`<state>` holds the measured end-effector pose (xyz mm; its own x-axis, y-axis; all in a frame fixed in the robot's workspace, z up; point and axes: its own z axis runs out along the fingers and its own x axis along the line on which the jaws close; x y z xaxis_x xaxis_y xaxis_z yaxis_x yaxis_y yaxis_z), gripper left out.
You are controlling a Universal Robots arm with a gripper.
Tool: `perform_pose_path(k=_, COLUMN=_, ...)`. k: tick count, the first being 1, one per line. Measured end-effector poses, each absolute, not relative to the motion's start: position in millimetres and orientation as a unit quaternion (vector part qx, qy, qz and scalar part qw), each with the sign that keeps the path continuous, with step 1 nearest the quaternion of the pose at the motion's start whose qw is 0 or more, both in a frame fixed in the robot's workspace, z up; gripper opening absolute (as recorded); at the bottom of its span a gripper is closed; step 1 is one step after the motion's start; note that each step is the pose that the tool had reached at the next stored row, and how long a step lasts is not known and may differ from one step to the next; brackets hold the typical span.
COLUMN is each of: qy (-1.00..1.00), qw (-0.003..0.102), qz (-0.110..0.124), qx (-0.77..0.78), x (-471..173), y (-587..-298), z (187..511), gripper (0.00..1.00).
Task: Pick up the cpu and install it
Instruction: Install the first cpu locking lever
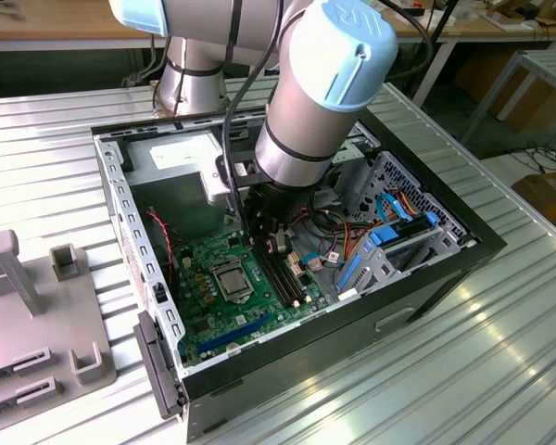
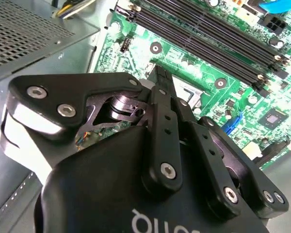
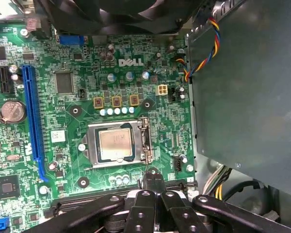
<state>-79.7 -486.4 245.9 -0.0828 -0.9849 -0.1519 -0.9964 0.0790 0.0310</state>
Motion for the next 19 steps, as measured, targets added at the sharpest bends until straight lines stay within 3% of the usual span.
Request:
perform_pose_path(k=12, qy=0.733, qw=0.044, qz=0.062, qx=-0.676, x=-79.5, y=-487.1, z=245.8, gripper=0.11)
perform_pose_path(k=19, qy=0.734, qw=0.034, qz=0.051, qx=-0.676, x=-79.6, y=-492.7, z=245.8, gripper=0.11)
